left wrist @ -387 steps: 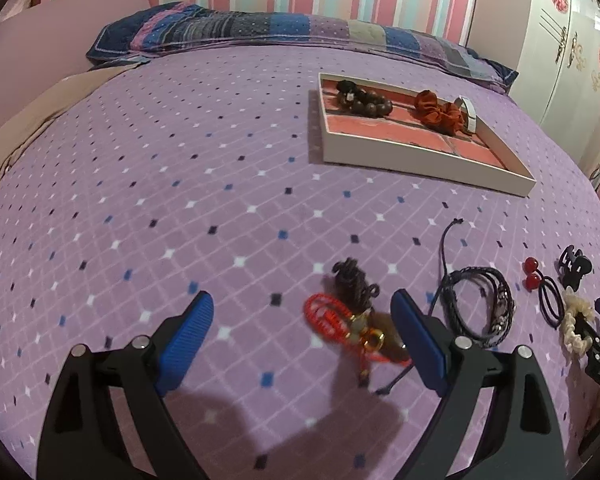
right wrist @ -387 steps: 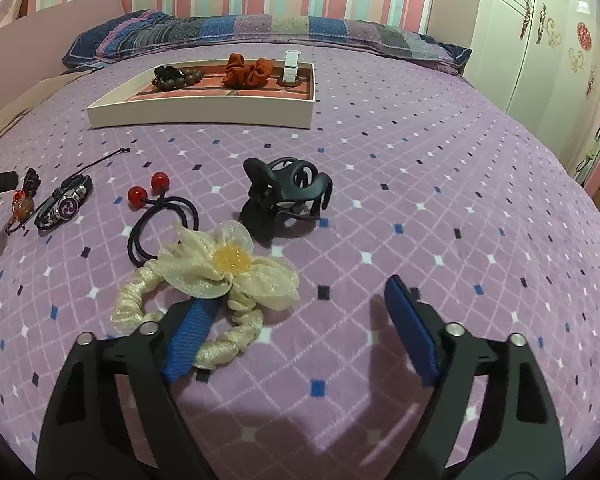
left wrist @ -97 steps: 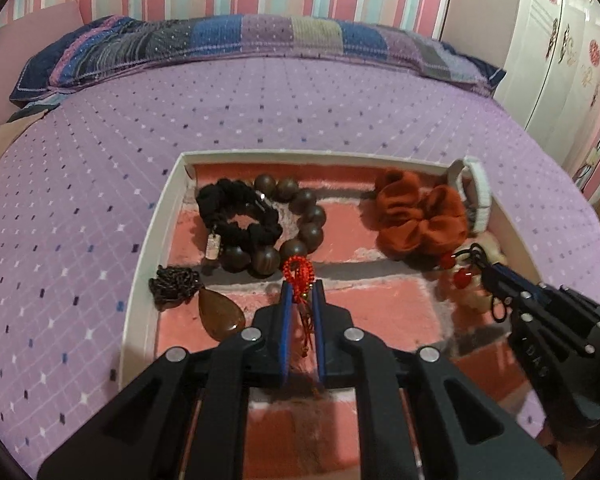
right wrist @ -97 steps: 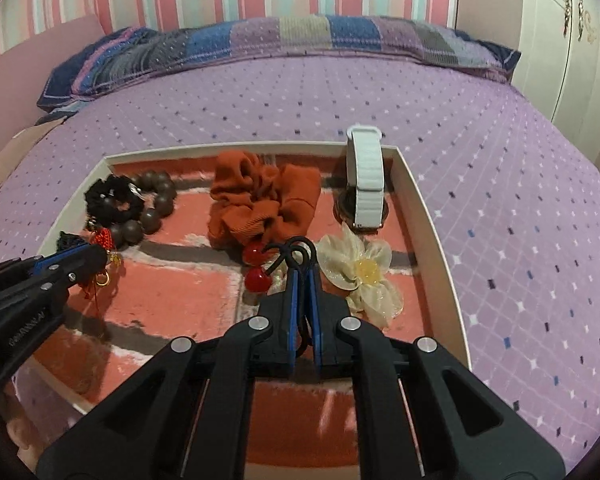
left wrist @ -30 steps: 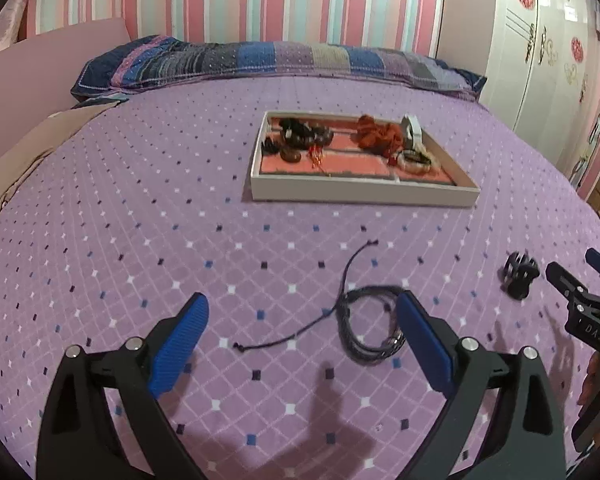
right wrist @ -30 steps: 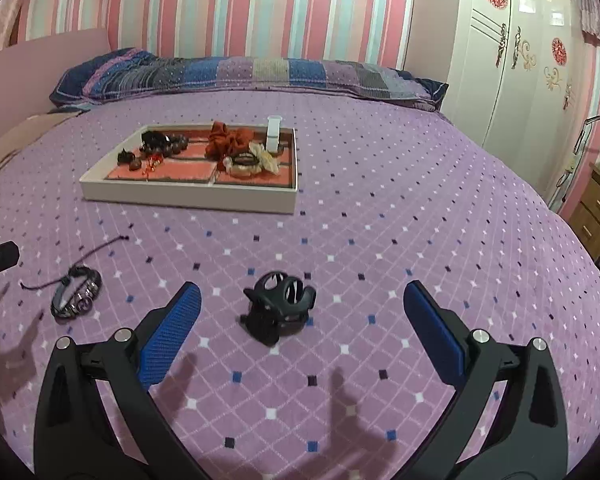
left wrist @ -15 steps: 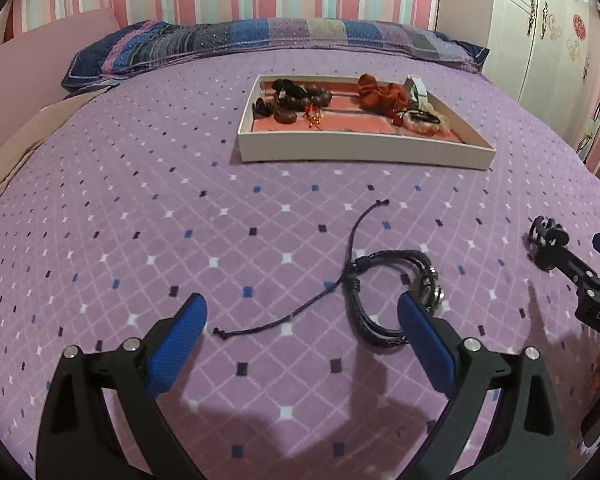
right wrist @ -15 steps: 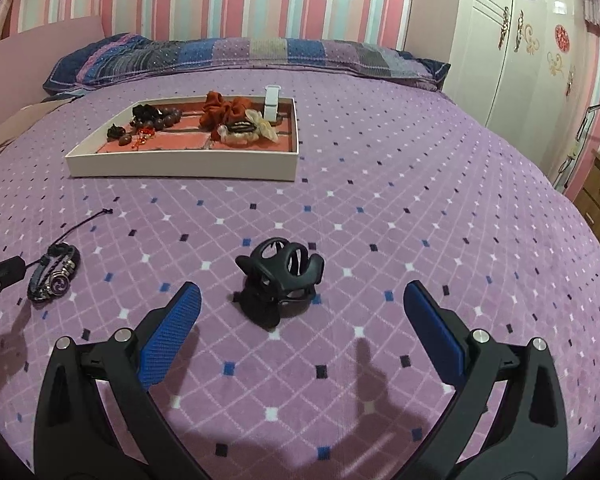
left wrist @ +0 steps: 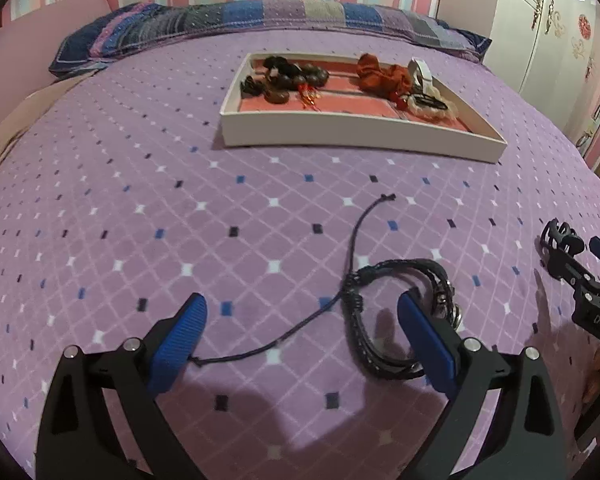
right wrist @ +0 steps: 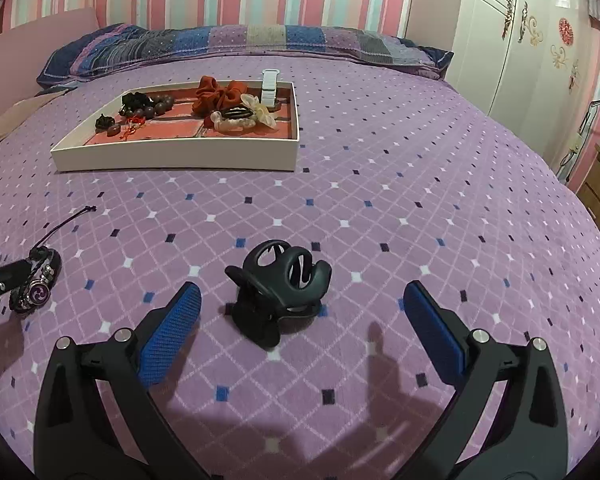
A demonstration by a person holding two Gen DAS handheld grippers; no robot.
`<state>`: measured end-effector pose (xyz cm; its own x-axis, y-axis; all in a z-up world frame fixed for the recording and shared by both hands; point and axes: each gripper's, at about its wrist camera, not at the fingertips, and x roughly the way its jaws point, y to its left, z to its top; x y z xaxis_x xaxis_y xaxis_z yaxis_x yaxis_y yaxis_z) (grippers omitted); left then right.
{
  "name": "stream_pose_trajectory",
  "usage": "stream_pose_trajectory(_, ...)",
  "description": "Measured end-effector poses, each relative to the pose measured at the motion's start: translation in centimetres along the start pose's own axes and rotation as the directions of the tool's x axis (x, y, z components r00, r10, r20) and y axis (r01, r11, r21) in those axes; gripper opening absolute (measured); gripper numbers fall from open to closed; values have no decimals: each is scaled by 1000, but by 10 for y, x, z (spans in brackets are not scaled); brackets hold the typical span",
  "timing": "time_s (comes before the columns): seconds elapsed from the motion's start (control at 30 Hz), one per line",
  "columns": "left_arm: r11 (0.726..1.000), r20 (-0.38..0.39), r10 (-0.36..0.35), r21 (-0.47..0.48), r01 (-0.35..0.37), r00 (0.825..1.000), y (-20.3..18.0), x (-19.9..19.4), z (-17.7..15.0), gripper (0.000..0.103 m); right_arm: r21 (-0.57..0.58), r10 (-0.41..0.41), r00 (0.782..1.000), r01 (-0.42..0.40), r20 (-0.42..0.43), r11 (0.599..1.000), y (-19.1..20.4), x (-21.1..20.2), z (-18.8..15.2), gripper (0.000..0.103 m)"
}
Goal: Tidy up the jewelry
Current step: 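Grasp the black claw clip with the right tool while the left tool grasps the braided bracelet, then carry the claw clip and braided bracelet into the tray with both tools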
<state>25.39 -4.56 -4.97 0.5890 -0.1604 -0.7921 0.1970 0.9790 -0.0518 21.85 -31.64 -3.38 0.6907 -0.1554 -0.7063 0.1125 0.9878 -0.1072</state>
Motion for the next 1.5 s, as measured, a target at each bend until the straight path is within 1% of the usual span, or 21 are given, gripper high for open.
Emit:
stream_pose_trajectory(0.13, 1000, -7, -22, 9, 22, 1000, -4, 4, 0, 94, 11, 5, 1000, -5, -3, 1000, -2, 3, 0, 98)
stream_pose_trajectory(0.3, 999, -13, -37, 11, 37, 999, -7, 8, 3, 92, 22, 25, 999, -25, -21, 999, -3, 8, 2, 85)
stream_pose_trajectory(0.37, 999, -17, -37, 15, 37, 999, -9, 10, 4, 83, 26, 39, 999, -39, -28, 999, -3, 10, 3, 73)
stream_pose_trajectory(0.4, 999, -17, -38, 20, 38, 999, -10, 10, 6, 80, 29, 52, 998, -51, -34, 998, -4, 11, 3, 66)
stream_pose_trajectory(0.47, 999, -16, -46, 22, 46, 999, -11, 9, 6, 66, 36, 63, 997, -62, -39, 997, -4, 12, 2, 58)
stream_pose_trajectory(0.57, 998, -18, -60, 15, 60, 998, -11, 8, 8, 50, 49, 96, 995, -94, -36, 994, -6, 11, 2, 51)
stream_pose_trajectory(0.63, 997, -21, -74, 11, 74, 997, -10, 7, 8, 45, 49, 95, 995, -94, -32, 994, -5, 10, 1, 50)
stream_pose_trajectory(0.7, 996, -21, -88, 15, 88, 996, -11, 5, 8, 37, 50, 97, 995, -96, -28, 994, -5, 10, 0, 50)
stream_pose_trajectory(0.73, 995, -21, -95, 15, 95, 995, -12, 5, 7, 29, 51, 98, 995, -97, -27, 994, -6, 9, 0, 50)
stream_pose_trajectory(0.77, 995, -22, -103, 13, 103, 994, -12, 4, 7, 25, 53, 100, 995, -98, -26, 994, -6, 10, 0, 50)
stream_pose_trajectory(0.8, 994, -23, -112, 10, 112, 993, -12, 3, 6, 23, 54, 102, 994, -100, -26, 993, -6, 10, -1, 50)
stream_pose_trajectory(0.87, 993, -24, -117, 6, 117, 993, -12, 2, 5, 17, 55, 103, 994, -102, -24, 993, -6, 9, -1, 50)
stream_pose_trajectory(1.03, 994, -16, -109, 17, 109, 994, -14, -1, 3, 16, 59, 107, 994, -105, -21, 993, -6, 8, -1, 50)
stream_pose_trajectory(1.27, 995, -4, -85, 58, 85, 996, -22, -1, 1, 16, 66, 114, 993, -112, -18, 992, -7, 6, -2, 49)
stream_pose_trajectory(1.5, 993, 32, -94, 80, 91, 995, -23, -10, 3, 16, 68, 116, 993, -115, -17, 991, -8, 6, -2, 49)
